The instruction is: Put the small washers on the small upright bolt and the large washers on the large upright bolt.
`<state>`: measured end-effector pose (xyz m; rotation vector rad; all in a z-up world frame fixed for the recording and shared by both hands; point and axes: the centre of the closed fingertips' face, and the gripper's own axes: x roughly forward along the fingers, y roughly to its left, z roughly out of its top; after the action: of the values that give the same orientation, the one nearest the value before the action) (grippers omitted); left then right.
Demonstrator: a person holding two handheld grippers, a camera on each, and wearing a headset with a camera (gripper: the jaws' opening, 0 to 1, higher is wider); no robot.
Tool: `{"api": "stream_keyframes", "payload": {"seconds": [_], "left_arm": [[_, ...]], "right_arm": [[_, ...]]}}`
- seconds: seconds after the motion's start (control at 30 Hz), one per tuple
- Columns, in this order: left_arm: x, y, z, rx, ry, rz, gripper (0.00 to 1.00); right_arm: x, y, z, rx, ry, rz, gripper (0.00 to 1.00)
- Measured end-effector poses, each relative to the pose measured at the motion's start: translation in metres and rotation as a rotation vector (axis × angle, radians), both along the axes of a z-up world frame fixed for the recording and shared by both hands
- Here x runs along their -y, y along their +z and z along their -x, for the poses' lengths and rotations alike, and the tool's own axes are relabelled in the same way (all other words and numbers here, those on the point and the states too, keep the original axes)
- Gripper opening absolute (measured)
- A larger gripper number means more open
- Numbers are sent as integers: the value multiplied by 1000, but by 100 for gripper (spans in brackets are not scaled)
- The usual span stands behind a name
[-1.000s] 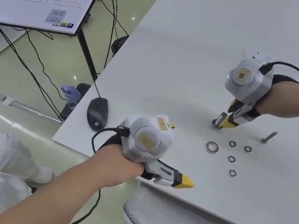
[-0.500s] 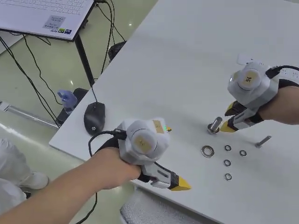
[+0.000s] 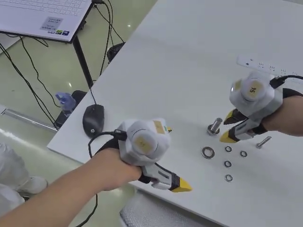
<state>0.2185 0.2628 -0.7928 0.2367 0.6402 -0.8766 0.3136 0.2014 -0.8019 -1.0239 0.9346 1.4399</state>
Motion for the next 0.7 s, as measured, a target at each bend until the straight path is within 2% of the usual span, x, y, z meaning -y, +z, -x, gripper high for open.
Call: {"api": "stream_keyframes", "payload": {"seconds": [0.33,0.7], "left_arm": [[0,0,0,3,-2,-3,91],[0,0,3,2,-8,-5,90]], "right_arm": [[-1,-5,13,-2,22,-10,34],[-2,-31,22,-20,34,-9,34]]}}
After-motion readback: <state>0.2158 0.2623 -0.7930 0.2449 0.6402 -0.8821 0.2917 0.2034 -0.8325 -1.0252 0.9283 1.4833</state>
